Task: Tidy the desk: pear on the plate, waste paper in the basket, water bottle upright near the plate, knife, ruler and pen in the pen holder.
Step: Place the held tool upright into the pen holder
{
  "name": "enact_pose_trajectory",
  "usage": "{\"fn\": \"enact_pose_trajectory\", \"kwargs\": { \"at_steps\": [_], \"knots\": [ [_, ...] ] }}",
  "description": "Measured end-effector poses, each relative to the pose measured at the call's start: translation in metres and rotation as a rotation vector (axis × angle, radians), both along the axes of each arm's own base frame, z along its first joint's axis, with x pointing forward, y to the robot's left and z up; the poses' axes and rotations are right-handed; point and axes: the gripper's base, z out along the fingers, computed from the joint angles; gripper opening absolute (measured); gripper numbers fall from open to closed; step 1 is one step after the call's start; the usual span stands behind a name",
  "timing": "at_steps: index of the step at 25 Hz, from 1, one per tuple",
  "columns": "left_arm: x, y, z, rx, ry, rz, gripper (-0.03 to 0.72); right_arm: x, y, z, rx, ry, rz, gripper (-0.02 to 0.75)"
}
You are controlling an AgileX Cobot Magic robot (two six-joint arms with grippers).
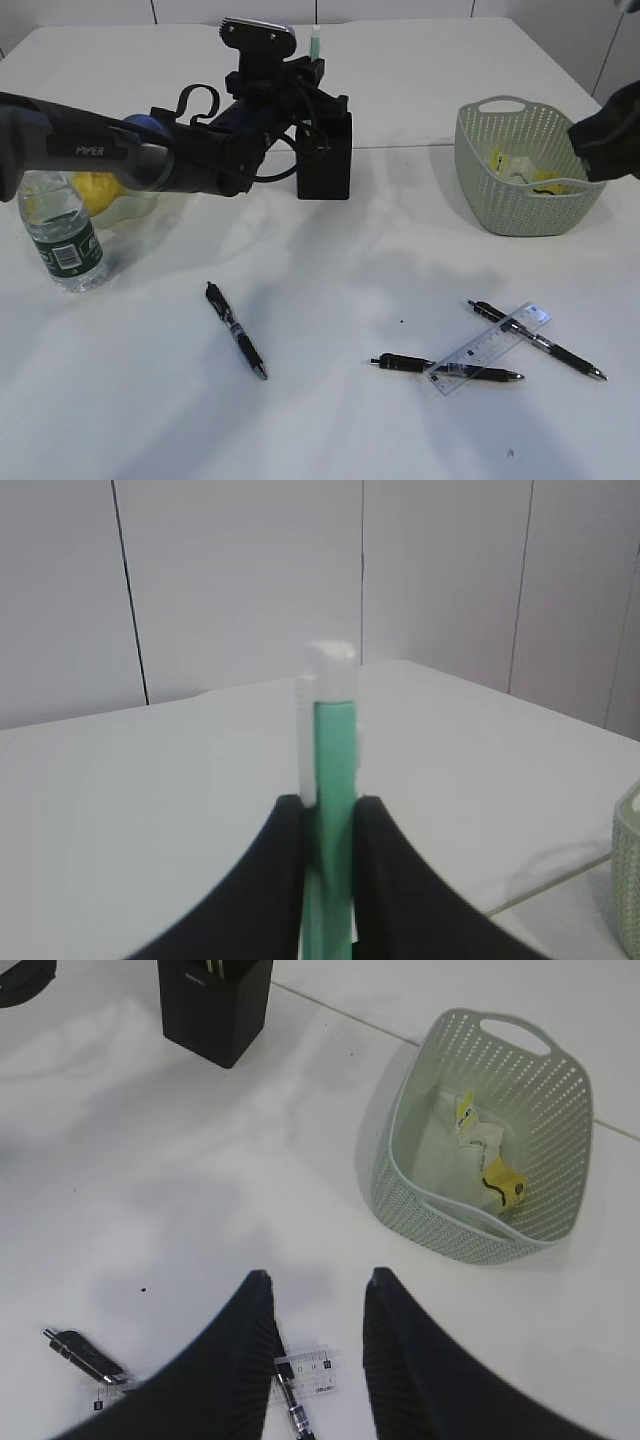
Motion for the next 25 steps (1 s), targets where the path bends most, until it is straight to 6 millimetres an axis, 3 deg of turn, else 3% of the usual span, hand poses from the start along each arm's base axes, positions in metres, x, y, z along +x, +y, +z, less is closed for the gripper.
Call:
{"fn": "enact_pose_trajectory", "kwargs": {
  "at_steps": [25],
  "knots": [
    [0.008, 0.011, -0.023, 0.053, 0.023, 0.003, 0.068, 0.001, 0.001, 0.002, 0.009, -0.026, 0.007, 0.261]
  ]
}}
